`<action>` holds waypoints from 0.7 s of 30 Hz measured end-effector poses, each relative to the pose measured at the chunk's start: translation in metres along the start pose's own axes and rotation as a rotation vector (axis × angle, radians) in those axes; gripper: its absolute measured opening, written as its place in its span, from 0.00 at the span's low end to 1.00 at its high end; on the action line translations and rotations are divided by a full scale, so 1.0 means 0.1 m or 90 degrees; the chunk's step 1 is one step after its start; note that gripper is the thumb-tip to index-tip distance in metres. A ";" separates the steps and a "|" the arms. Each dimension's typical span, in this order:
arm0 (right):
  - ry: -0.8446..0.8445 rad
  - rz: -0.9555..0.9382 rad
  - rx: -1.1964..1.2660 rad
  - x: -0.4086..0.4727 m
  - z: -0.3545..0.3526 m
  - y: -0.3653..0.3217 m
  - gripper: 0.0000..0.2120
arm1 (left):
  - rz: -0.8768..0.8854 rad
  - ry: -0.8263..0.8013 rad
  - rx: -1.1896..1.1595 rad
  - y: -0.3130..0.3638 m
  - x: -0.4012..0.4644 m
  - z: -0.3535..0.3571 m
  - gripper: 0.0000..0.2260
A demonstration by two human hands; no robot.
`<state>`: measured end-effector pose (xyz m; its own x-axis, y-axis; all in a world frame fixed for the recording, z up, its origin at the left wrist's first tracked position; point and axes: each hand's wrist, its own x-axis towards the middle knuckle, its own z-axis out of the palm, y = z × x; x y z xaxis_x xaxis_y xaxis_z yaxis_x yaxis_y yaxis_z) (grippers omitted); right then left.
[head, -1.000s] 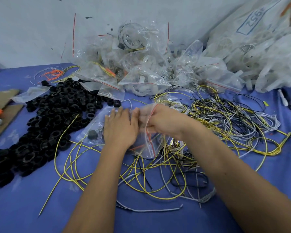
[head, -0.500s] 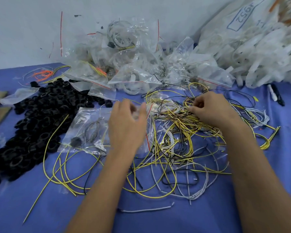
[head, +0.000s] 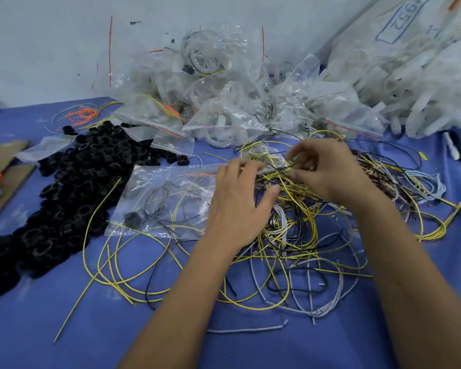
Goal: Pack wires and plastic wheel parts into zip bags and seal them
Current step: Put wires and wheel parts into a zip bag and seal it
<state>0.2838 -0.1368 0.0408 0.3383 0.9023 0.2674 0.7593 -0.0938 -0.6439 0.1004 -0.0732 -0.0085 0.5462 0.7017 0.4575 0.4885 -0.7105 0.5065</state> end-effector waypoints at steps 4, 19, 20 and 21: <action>0.026 -0.029 0.083 -0.03 0.06 -0.04 0.12 | -0.002 -0.051 0.028 -0.06 -0.01 0.03 0.24; 0.249 -0.043 -0.073 0.04 -0.04 0.15 0.09 | 0.071 -0.121 0.011 -0.08 -0.02 0.06 0.22; 0.292 -0.036 -0.079 0.04 -0.05 0.18 0.10 | 0.075 -0.120 0.013 -0.09 -0.02 0.06 0.20; 0.336 -0.023 -0.080 0.05 -0.06 0.20 0.10 | 0.081 -0.121 0.017 -0.09 -0.01 0.06 0.18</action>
<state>0.3035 -0.1369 0.0335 0.5187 0.5755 0.6323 0.8256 -0.1452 -0.5452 0.0995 -0.0680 -0.0184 0.7218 0.5854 0.3692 0.4235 -0.7955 0.4334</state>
